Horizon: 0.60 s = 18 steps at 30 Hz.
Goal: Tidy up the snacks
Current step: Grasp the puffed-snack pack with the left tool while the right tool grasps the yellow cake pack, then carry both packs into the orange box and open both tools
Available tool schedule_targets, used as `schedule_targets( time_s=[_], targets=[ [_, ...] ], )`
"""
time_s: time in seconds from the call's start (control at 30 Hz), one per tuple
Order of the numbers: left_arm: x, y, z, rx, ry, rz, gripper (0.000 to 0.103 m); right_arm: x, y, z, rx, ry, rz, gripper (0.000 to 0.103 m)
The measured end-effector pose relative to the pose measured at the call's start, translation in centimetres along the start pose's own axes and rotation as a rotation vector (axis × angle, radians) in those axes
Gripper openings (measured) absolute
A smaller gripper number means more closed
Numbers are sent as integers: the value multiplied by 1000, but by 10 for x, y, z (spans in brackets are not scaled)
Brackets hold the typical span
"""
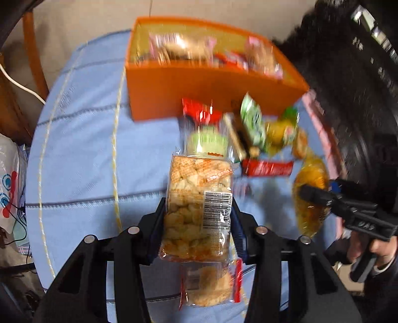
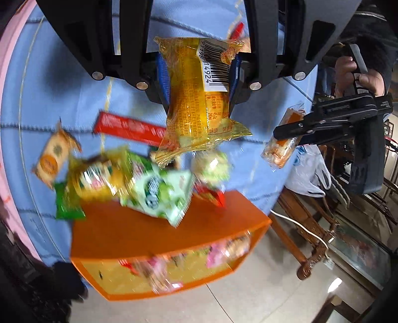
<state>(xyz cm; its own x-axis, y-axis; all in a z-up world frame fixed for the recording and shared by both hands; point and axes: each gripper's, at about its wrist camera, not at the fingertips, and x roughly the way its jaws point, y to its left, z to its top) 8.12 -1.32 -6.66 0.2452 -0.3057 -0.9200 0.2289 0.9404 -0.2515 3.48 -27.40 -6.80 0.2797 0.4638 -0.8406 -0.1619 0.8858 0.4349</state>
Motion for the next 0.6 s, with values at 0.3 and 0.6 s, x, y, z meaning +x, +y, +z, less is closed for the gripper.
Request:
schedule_targets(
  time_s=[0.3,0.6],
  targets=[
    [-16,-8,42,-2,-63,0,46,-13,6,52,1,-101,-5,39],
    [-27,-18,115,4,-143,-9,46,-46,-9,123,20,-257,-46,40]
  ],
)
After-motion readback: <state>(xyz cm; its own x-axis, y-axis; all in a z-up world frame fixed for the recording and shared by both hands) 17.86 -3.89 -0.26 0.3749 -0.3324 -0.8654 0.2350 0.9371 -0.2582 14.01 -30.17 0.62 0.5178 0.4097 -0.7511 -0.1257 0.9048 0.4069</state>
